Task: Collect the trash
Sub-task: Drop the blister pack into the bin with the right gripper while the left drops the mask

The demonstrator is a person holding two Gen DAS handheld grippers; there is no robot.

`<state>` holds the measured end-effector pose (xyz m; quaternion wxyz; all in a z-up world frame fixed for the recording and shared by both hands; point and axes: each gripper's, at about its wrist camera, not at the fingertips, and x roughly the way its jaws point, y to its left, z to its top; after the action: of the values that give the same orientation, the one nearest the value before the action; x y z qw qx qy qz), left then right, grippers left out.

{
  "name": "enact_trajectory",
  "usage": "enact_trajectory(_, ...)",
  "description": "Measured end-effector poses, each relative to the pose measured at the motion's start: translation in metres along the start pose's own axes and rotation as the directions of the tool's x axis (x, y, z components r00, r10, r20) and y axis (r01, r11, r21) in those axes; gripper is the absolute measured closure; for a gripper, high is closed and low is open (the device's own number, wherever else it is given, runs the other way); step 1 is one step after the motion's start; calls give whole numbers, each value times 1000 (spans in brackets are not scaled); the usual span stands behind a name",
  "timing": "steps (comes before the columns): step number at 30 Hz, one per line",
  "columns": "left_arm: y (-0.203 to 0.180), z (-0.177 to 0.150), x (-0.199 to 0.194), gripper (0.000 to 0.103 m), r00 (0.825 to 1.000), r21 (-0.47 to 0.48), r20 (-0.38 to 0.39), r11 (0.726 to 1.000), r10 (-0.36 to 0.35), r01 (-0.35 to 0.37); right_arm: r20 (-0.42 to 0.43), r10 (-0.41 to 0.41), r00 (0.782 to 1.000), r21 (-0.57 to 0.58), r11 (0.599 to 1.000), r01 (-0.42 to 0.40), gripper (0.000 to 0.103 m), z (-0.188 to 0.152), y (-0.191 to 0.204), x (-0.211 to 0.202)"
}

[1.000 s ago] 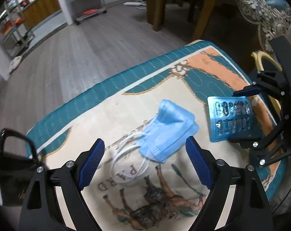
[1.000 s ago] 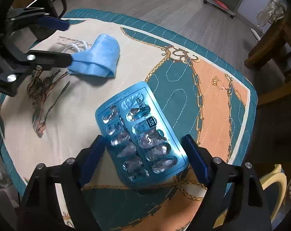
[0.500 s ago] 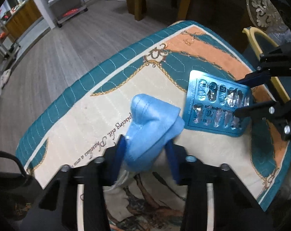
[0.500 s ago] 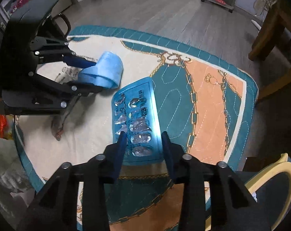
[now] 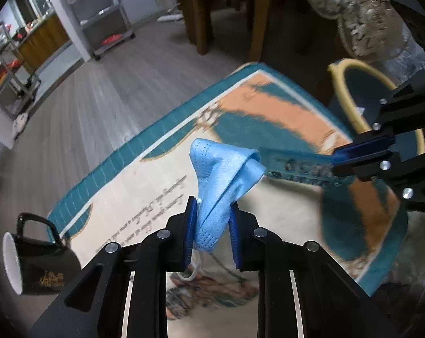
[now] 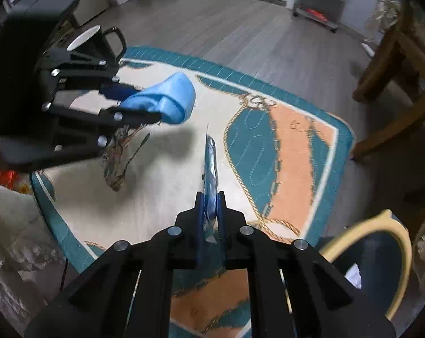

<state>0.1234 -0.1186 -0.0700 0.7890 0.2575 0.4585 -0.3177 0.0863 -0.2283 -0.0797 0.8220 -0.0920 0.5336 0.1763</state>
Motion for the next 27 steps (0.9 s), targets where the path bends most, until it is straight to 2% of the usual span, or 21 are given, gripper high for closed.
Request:
enact_trajectory(5, -21, 7, -22, 79, 998, -5, 60, 1000, -16, 16, 47, -27, 998, 55, 998, 25, 95, -12, -6, -32)
enact_trajectory(12, -53, 14, -38, 79, 995, 7, 89, 999, -46, 45, 90, -73, 993, 145, 988, 60, 95, -32, -26, -66)
enact_trajectory(17, -82, 24, -45, 79, 989, 36, 121, 996, -87, 83, 90, -144, 986, 199, 972, 124, 95, -57, -44, -87)
enact_trajectory(21, -106, 37, -49, 79, 980, 56, 148, 991, -130, 123, 87, -202, 976, 285, 943, 170, 95, -84, -62, -108)
enact_trajectory(27, -145, 58, -41, 79, 970, 103, 156, 980, -186, 171, 102, -299, 949, 401, 885, 236, 95, -114, -87, -140)
